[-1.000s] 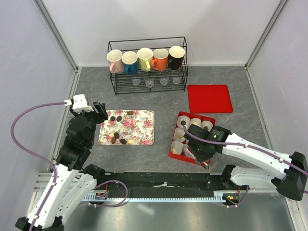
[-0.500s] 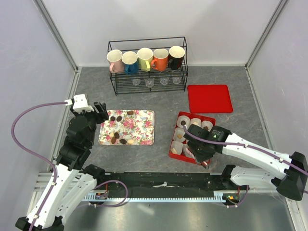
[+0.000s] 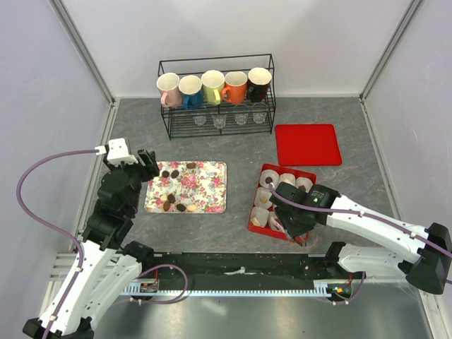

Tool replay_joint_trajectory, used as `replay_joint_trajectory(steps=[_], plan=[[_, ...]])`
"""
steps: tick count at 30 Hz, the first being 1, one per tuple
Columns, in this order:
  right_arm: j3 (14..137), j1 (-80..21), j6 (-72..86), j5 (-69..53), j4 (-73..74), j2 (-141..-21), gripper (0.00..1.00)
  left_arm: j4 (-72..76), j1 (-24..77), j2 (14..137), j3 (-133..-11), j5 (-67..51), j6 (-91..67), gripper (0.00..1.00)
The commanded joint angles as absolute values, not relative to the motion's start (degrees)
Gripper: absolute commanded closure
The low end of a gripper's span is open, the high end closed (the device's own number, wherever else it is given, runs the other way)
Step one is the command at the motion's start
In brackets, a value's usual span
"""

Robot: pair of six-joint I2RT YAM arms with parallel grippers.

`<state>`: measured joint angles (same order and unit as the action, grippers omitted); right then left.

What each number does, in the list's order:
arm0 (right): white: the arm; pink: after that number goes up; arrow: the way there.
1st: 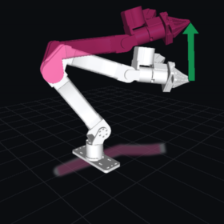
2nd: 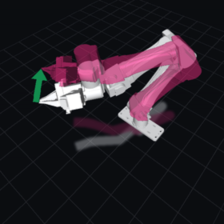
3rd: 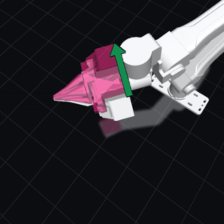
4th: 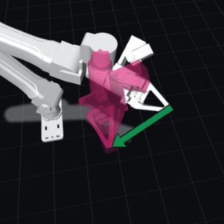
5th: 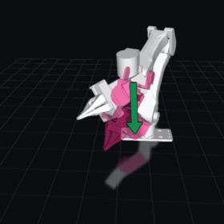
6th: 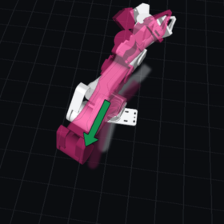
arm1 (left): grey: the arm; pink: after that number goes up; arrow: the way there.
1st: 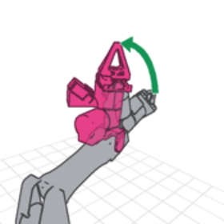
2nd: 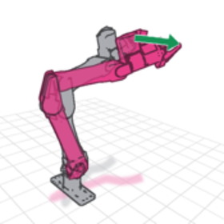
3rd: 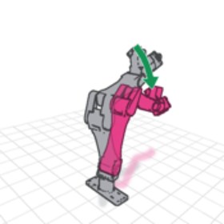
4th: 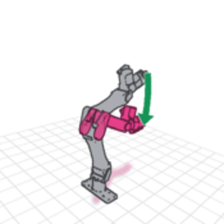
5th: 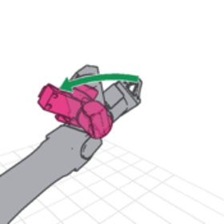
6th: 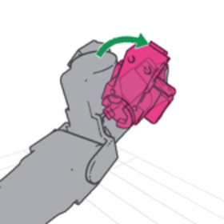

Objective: Pack the chocolate
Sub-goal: Place the fake chocolate in the packing box, then pick up the fake chocolate from the plate.

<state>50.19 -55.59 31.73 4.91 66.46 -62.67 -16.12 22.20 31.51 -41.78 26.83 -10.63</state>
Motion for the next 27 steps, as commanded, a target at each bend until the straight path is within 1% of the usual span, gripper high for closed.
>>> replay_joint_trajectory(steps=[1, 6, 13, 23, 27], plan=[[55.3, -55.4, 30.9, 7.8, 65.7, -60.6, 0.59, -14.2, 21.9, 31.3, -41.5, 26.8, -12.0, 0.28], [59.7, -55.4, 28.0, 9.9, 65.9, -60.2, 0.63, -14.3, 22.0, 31.1, -41.5, 26.6, -12.0, 0.28], [65.7, -55.4, 23.7, 10.8, 65.0, -64.0, 0.68, -14.3, 22.0, 30.9, -41.6, 26.6, -12.1, 0.28], [71.2, -56.8, 16.4, 6.4, 53.9, -72.0, 0.70, -14.3, 21.9, 30.2, -41.6, 27.1, -12.1, 0.28], [73.1, -57.6, 12.2, 3.4, 49.3, -77.9, 0.69, -14.4, 22.0, 29.8, -41.7, 27.2, -12.2, 0.28]])
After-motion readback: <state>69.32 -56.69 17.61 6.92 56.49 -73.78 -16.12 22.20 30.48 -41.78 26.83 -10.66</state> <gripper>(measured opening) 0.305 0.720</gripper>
